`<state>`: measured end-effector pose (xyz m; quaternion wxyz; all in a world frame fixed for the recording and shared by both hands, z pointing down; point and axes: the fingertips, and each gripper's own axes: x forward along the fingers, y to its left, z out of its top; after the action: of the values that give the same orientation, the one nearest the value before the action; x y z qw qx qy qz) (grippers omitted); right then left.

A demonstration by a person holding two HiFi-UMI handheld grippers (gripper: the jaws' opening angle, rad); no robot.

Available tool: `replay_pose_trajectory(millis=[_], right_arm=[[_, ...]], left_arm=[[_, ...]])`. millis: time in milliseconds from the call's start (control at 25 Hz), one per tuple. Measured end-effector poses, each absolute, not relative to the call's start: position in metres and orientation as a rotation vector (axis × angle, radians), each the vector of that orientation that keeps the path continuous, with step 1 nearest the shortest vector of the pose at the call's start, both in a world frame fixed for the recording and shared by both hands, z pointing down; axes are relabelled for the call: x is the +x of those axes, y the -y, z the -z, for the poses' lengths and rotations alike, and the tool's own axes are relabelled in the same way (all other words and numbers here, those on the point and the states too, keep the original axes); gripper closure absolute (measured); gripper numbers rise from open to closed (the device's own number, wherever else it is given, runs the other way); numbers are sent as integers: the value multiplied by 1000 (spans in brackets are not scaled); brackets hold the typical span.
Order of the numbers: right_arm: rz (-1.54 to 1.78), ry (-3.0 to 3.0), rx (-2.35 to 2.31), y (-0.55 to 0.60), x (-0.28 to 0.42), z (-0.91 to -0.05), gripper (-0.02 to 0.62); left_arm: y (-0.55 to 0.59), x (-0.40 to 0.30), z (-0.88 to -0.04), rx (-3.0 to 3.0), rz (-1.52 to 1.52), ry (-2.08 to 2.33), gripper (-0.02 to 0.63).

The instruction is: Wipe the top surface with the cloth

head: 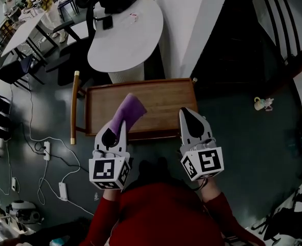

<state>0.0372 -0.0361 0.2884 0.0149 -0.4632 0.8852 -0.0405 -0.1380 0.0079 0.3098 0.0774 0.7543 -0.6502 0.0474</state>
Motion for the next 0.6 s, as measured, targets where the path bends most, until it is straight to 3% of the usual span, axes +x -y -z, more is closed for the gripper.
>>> replay_pose_trajectory(millis=[600], right_arm=[[231, -2737, -1427, 38, 45, -293, 584]], left_arm=[[-4, -133, -311, 2271, -168, 1943, 540]])
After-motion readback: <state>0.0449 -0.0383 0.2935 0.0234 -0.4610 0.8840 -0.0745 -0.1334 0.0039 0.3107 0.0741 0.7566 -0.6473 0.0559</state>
